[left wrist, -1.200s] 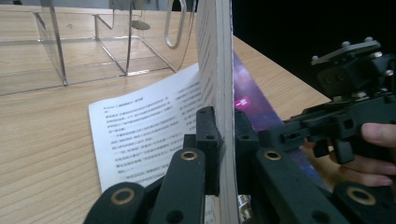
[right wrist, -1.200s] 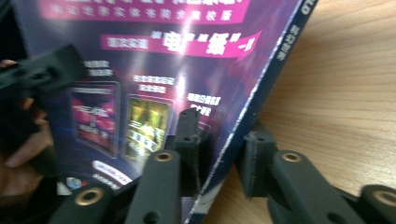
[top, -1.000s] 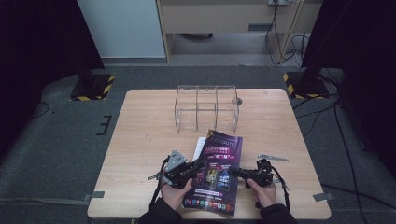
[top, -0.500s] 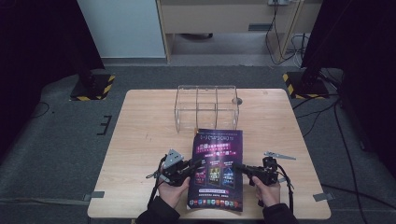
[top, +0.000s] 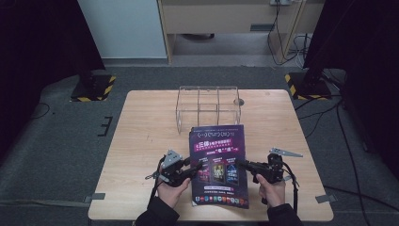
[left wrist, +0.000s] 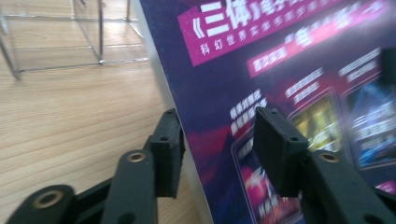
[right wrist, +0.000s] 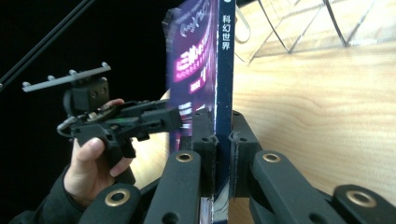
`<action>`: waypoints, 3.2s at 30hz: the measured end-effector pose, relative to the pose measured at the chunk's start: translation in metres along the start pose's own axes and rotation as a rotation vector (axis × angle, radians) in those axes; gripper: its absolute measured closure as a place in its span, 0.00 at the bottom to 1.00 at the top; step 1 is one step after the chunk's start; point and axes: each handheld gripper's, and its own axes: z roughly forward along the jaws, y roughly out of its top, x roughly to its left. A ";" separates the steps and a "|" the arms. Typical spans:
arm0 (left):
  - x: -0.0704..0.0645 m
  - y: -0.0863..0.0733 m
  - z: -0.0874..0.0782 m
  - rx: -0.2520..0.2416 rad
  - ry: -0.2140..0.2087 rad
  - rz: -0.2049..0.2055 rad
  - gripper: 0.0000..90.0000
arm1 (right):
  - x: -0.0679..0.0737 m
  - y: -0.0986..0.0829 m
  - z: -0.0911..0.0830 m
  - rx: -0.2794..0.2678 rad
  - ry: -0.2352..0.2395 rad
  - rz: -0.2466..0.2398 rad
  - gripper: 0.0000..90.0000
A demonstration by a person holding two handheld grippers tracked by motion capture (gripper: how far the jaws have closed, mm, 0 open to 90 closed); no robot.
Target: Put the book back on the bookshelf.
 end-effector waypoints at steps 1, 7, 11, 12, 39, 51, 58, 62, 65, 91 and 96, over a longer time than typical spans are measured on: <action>0.002 0.000 -0.002 -0.006 0.009 0.005 0.55 | 0.002 0.002 -0.001 -0.005 -0.001 -0.005 0.94; 0.013 0.000 -0.014 -0.029 0.073 0.009 0.43 | 0.013 0.017 -0.003 -0.055 -0.015 -0.041 0.94; 0.028 -0.008 -0.025 -0.012 0.140 0.018 0.38 | 0.016 0.027 -0.008 -0.092 -0.035 -0.054 0.94; 0.028 -0.008 -0.025 -0.012 0.140 0.018 0.37 | 0.016 0.027 -0.008 -0.092 -0.035 -0.054 0.94; 0.100 -0.035 -0.035 0.216 0.467 0.003 0.15 | 0.049 0.104 -0.025 -0.325 -0.203 -0.232 0.94; 0.111 -0.035 -0.034 0.229 0.497 0.003 0.15 | 0.038 0.123 -0.012 -0.388 -0.272 -0.244 0.94; 0.113 -0.035 -0.033 0.234 0.508 -0.002 0.12 | 0.033 0.133 -0.002 -0.411 -0.328 -0.280 0.94; 0.113 -0.035 -0.034 0.234 0.507 -0.003 0.12 | 0.028 0.138 0.003 -0.424 -0.344 -0.277 0.94; 0.113 -0.035 -0.034 0.234 0.507 -0.003 0.12 | 0.023 0.142 0.008 -0.425 -0.365 -0.292 0.94; 0.113 -0.035 -0.034 0.235 0.508 -0.001 0.12 | -0.007 0.149 0.058 -0.462 -0.462 -0.304 0.94; 0.113 -0.035 -0.034 0.235 0.508 -0.001 0.12 | -0.011 0.143 0.066 -0.461 -0.484 -0.316 0.94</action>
